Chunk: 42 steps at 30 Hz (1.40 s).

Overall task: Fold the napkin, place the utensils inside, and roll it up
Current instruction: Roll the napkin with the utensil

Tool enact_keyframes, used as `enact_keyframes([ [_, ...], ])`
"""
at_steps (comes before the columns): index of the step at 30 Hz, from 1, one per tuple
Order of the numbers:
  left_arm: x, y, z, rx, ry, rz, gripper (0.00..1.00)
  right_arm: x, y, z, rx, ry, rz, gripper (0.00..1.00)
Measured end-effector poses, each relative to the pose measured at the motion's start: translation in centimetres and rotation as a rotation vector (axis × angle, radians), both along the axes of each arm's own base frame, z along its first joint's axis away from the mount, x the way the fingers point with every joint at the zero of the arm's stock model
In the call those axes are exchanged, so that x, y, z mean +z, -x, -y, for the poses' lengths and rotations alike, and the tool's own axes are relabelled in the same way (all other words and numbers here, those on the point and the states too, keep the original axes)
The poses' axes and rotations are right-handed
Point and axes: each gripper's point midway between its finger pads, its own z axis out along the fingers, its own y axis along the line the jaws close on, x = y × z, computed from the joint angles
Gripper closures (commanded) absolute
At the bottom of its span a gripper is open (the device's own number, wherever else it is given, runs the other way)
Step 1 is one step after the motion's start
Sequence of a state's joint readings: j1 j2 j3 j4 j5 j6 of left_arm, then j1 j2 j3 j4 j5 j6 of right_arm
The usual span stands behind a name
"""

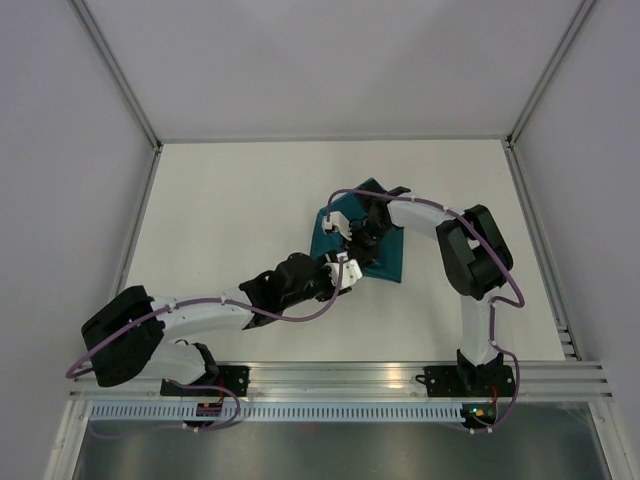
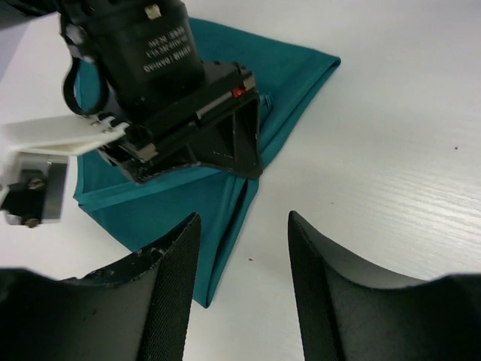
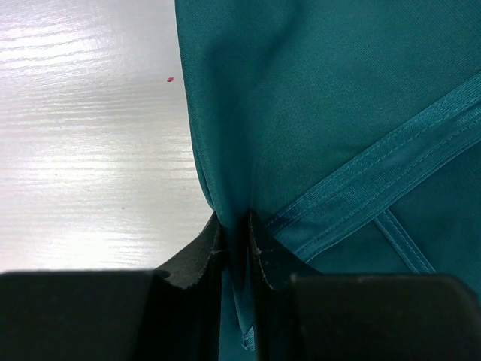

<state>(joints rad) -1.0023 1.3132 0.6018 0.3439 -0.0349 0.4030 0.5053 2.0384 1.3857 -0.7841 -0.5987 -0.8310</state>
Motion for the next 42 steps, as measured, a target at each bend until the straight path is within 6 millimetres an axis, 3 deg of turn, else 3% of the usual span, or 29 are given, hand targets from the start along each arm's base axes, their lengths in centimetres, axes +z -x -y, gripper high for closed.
enact_keyframes([
  [8,-4.8,-0.3,0.5,-0.002,-0.118,-0.017,0.4,0.0,0.5,0.6,-0.002,-0.003,-0.085,0.86],
  [15,-7.5,-1.0,1.1,-0.017,-0.194,-0.011,0.38,0.0,1.8,1.5,-0.012,0.006,-0.18,0.87],
  [26,-9.6,-2.3,3.3,-0.061,-0.257,0.025,0.38,0.1,4.5,3.2,-0.049,0.057,-0.367,0.87],
  [42,-9.9,0.7,6.9,-0.176,-0.256,0.049,0.41,0.0,7.3,5.0,-0.077,0.146,-0.543,0.88],
])
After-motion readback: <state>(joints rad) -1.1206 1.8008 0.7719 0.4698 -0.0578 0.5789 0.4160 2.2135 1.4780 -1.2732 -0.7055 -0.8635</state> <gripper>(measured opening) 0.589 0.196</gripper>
